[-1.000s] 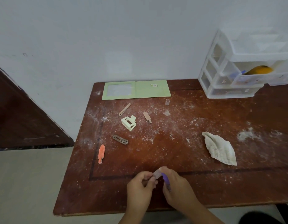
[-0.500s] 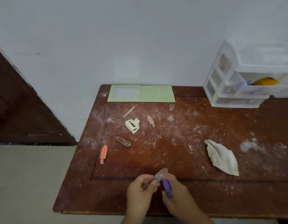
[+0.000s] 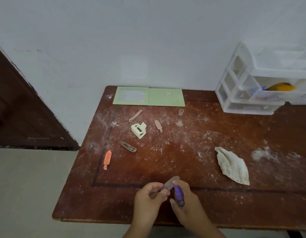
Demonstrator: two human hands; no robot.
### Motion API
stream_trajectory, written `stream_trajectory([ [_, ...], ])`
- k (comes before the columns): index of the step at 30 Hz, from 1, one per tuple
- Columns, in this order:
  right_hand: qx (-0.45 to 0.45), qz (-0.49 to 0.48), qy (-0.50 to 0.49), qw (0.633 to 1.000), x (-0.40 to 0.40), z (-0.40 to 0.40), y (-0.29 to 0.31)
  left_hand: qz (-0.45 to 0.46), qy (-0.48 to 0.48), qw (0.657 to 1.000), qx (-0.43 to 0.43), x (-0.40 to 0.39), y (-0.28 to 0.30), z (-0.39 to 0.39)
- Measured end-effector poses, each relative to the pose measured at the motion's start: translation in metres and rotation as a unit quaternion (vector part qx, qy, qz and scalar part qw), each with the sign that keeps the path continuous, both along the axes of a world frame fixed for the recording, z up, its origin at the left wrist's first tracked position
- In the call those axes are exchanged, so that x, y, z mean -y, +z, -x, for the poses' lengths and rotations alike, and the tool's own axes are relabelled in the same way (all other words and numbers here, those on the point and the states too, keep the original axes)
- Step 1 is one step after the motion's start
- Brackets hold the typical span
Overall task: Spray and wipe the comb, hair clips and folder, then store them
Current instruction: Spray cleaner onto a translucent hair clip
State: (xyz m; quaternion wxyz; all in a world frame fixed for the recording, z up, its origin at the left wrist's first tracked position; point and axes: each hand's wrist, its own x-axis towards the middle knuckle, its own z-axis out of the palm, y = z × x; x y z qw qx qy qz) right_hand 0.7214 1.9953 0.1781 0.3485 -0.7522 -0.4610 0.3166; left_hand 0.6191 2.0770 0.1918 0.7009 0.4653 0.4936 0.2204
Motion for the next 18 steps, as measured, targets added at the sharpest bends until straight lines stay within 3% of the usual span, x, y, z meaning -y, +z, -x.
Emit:
stream_trajectory([
  [6,-0.041,-0.011,-0.066,0.997,0.0,-0.009,0.007,0.022,0.002,1.0,-0.011,-0.001,-0.001,0.001],
  [18,-0.028,-0.008,-0.081,0.996,0.002,-0.019,0.007,0.133,-0.06,0.989,-0.001,-0.006,0.006,-0.004],
])
